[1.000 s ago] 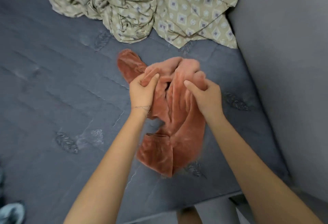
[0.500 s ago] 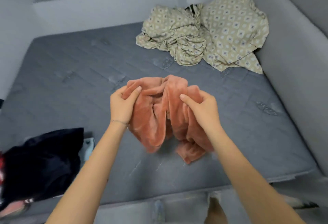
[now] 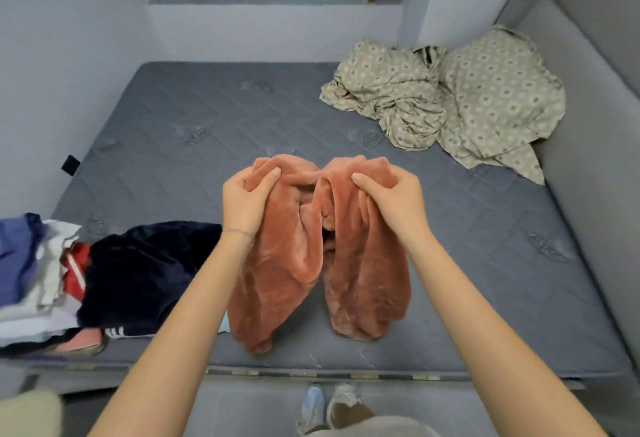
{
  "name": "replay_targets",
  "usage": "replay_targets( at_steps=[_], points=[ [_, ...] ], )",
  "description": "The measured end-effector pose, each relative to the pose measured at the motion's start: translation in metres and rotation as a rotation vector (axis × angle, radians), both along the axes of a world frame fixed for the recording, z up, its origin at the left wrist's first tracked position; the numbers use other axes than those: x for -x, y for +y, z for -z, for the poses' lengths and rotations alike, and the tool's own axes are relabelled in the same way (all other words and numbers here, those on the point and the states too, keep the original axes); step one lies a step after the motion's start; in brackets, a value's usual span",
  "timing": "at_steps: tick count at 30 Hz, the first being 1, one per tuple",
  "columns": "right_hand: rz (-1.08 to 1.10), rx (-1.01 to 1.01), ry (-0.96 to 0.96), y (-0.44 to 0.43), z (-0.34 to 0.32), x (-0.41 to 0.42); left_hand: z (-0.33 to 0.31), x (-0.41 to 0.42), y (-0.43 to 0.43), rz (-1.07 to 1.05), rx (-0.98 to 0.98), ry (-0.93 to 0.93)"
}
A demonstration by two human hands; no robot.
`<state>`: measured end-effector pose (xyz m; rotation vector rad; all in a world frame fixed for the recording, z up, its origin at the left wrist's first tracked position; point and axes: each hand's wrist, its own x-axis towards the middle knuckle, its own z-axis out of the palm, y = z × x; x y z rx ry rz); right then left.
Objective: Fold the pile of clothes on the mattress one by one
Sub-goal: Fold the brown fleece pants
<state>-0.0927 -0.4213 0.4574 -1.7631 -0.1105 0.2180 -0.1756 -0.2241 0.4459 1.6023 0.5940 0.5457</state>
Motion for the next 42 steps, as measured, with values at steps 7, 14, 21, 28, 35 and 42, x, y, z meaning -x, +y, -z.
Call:
replay_targets(
  at_steps=[7,14,21,28,35,42],
  points=[
    [-0.092,-0.005,-0.084,0.033,-0.005,-0.024,-0.017,-0.005,0.051,-0.118,-0.012,-0.118],
    [-0.214,0.267,-0.006,0.058,0.086,-0.01,0.081,0.019,0.079,-0.126,-0.013,0.193],
    [-0.234,0.516,0.291,0.061,0.208,0.033,0.208,0.065,0.105,0.124,-0.041,0.784],
    [-0.14,0.574,0.322,0.086,0.276,0.026,0.287,0.044,0.14,0.162,-0.018,0.803],
    [-0.109,0.502,0.473,0.108,0.368,0.022,0.379,0.005,0.138,0.313,0.12,0.855],
    [0.1,0.304,0.786,0.128,0.438,0.017,0.433,-0.035,0.141,0.308,0.088,0.86]
  ],
)
